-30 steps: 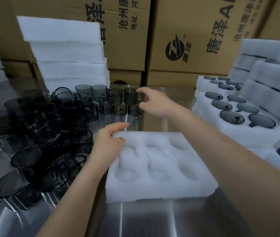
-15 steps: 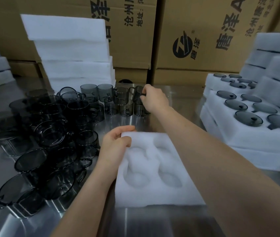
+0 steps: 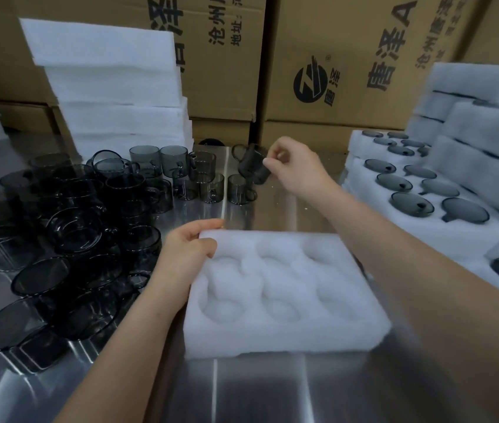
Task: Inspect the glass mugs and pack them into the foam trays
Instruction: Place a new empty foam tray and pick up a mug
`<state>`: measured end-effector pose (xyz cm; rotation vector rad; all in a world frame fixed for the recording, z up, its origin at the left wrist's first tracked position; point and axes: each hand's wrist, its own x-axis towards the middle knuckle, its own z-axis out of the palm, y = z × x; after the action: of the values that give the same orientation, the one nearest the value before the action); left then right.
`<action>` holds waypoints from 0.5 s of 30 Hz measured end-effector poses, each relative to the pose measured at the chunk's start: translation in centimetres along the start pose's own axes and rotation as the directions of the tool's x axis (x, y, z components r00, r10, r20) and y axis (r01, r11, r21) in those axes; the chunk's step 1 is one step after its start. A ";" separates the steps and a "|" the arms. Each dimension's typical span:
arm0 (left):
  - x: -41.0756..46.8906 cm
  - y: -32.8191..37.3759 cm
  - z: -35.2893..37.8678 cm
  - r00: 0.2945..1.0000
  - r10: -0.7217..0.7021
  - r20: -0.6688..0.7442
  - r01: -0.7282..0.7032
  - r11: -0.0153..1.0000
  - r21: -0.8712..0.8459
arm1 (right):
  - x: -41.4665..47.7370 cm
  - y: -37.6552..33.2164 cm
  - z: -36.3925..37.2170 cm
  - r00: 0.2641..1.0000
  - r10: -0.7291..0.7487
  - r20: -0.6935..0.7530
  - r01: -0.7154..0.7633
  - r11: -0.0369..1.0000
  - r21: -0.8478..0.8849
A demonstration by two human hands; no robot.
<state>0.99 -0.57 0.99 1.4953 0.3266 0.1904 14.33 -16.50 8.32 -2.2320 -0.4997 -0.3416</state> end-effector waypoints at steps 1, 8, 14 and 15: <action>-0.1 0.1 -0.2 1.000 0.000 0.007 0.000 1.000 0.024 | -1.2 0.0 -0.8 1.000 -0.001 0.028 -0.001 0.999 0.052; -0.7 0.7 -1.0 0.989 0.072 0.132 -0.111 0.942 0.317 | -9.8 0.7 -2.6 0.990 0.058 0.126 -0.108 0.894 0.436; -1.8 3.2 1.6 0.868 0.442 0.225 -0.496 0.765 0.411 | -12.0 0.8 -2.3 0.994 0.059 0.096 -0.102 0.835 0.541; -2.1 3.6 2.3 0.856 0.455 0.247 -0.518 0.750 0.412 | -12.1 0.7 -2.4 0.993 0.058 0.107 -0.109 0.820 0.562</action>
<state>0.02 -3.16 4.82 2.0509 -0.1570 0.4547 3.79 -21.67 4.56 -1.6780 -0.4716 -0.0339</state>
